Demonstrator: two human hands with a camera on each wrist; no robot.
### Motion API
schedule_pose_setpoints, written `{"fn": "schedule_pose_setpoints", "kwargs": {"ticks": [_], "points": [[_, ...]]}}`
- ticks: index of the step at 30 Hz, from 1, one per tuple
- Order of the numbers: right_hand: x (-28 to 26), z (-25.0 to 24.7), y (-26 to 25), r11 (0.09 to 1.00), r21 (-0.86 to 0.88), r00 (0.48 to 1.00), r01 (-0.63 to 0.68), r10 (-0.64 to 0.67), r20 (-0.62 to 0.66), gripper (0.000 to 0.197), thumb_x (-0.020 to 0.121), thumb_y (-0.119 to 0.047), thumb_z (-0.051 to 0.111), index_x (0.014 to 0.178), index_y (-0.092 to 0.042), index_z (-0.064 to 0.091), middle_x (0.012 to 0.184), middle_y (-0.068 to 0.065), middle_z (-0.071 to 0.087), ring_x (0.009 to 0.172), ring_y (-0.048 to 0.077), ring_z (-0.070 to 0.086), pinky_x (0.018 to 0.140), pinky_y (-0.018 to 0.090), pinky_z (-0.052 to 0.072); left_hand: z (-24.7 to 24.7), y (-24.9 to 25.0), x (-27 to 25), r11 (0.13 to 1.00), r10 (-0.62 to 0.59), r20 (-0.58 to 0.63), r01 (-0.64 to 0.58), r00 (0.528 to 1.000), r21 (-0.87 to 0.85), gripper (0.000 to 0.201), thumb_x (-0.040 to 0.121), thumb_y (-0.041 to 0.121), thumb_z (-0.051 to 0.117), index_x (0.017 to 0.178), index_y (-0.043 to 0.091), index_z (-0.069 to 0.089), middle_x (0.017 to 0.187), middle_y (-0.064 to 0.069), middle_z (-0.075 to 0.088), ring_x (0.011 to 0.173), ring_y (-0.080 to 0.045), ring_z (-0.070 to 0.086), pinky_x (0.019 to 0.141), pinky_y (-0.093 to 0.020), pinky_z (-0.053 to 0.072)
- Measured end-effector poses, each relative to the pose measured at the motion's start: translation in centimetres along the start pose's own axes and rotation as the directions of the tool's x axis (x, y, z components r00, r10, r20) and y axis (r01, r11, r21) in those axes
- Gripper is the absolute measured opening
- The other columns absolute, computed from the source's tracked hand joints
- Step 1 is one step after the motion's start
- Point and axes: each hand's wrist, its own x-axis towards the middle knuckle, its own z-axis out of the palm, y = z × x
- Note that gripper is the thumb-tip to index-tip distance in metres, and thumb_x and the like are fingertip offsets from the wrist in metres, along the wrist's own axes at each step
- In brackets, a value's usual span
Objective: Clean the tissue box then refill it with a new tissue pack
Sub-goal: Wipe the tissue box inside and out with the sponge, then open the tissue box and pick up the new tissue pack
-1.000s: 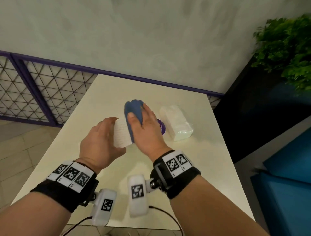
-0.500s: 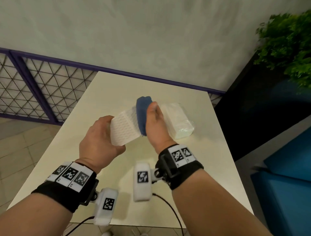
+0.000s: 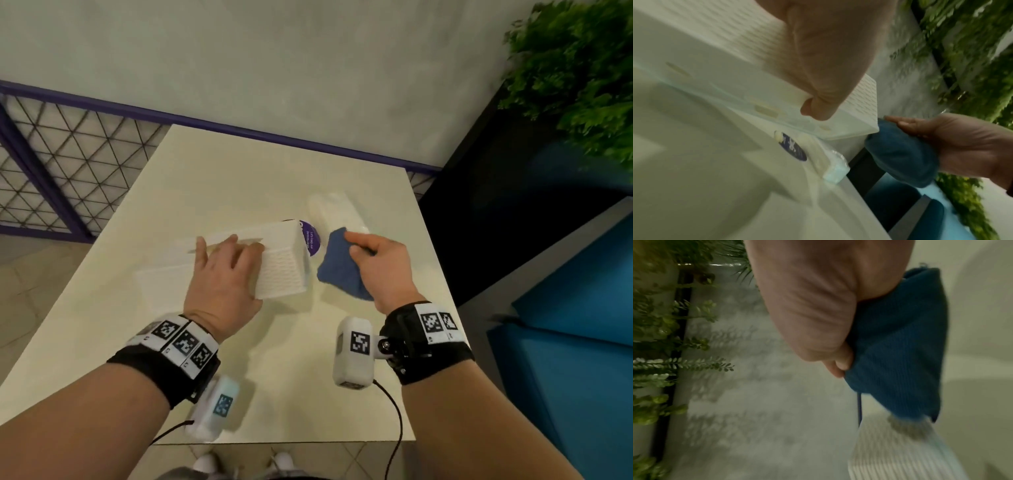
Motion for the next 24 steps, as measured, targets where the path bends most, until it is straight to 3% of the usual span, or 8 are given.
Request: {"fn": "schedule_pose_setpoints", "kwargs": {"ticks": [3,6,9,12,15,18,21,24], "points": [[-0.7,-1.3,3.5,0.993,-0.074,0.987,-0.093,0.102,0.125,0.025,0.09,-0.002,0.056,0.104,-0.015,0.073,0.104,-0.003,0.068,0.106,0.014,0.061,0.099,0.025,0.044,2.4,0.9,-0.2,0.995,0.099,0.055,-0.1,0.994,0.017,0.081,0.048,0.018,0.082,0.12,0.015,0.045,0.102,-0.014,0.058,0.098,-0.036,0.059,0.098,-0.05,0.031],[-0.9,-2.1,7.3,0.967,-0.204,0.968,-0.149,0.185,0.17,0.027,0.09,-0.002,0.055,0.105,-0.015,0.072,0.113,0.001,0.068,0.113,0.018,0.06,0.1,0.027,0.044,4.3,1.7,-1.0,0.98,0.184,0.118,-0.192,0.976,0.053,0.077,0.05,0.016,0.08,0.12,0.014,0.048,0.11,-0.016,0.06,0.097,-0.035,0.059,0.084,-0.044,0.031],[-0.2,-2.6,10.2,0.826,-0.544,0.912,-0.148,0.326,0.247,0.038,0.093,-0.007,0.05,0.128,-0.015,0.059,0.15,0.005,0.041,0.135,0.025,0.043,0.108,0.026,0.034,5.8,1.8,-2.1,0.966,0.211,0.174,-0.233,0.962,0.114,0.08,0.051,0.019,0.082,0.123,0.015,0.048,0.12,-0.013,0.06,0.105,-0.036,0.054,0.085,-0.046,0.031],[0.7,-1.4,10.1,0.77,-0.62,0.933,-0.151,0.318,0.167,0.045,0.089,-0.01,0.051,0.131,-0.023,0.056,0.159,0.0,0.025,0.137,0.023,0.041,0.114,0.037,0.031,6.4,1.9,-2.6,0.97,0.185,0.21,-0.213,0.96,0.117,0.086,0.048,0.02,0.084,0.126,0.017,0.048,0.124,-0.008,0.057,0.111,-0.033,0.046,0.086,-0.047,0.031],[0.5,1.8,7.0,0.827,-0.561,0.98,0.03,0.088,0.181,0.05,0.08,-0.007,0.052,0.125,-0.029,0.057,0.145,-0.006,0.047,0.125,0.016,0.052,0.116,0.044,0.025,6.5,2.3,-2.7,0.98,0.162,0.185,-0.18,0.969,0.087,0.077,0.055,0.022,0.076,0.126,0.015,0.047,0.125,-0.006,0.059,0.114,-0.029,0.044,0.088,-0.047,0.03],[-0.3,5.8,3.8,0.774,-0.541,0.91,0.33,-0.109,0.399,0.06,0.071,-0.006,0.054,0.128,-0.028,0.053,0.139,-0.007,0.051,0.129,0.016,0.044,0.119,0.047,0.013,6.9,1.9,-3.0,0.984,0.159,0.183,-0.17,0.97,0.046,0.075,0.058,0.02,0.07,0.128,0.009,0.046,0.125,-0.01,0.059,0.115,-0.028,0.043,0.089,-0.043,0.031],[-0.2,8.7,3.0,0.7,-0.522,0.82,0.487,-0.162,0.549,0.068,0.069,-0.015,0.056,0.135,-0.027,0.044,0.144,-0.002,0.039,0.135,0.022,0.03,0.118,0.048,0.012,7.4,0.4,-3.6,0.979,0.199,0.159,-0.191,0.967,-0.066,0.078,0.05,0.009,0.079,0.121,0.006,0.047,0.122,-0.014,0.056,0.113,-0.028,0.044,0.094,-0.04,0.032],[0.7,10.4,3.3,0.551,-0.616,0.771,0.563,-0.083,0.631,0.077,0.064,-0.033,0.068,0.135,-0.036,0.037,0.158,0.001,0.01,0.146,0.028,0.003,0.117,0.057,0.002,6.5,-1.1,-4.7,0.95,0.249,0.08,-0.227,0.965,-0.214,0.05,0.063,0.014,0.065,0.111,0.006,0.054,0.118,-0.012,0.054,0.112,-0.027,0.049,0.095,-0.038,0.038]]}}
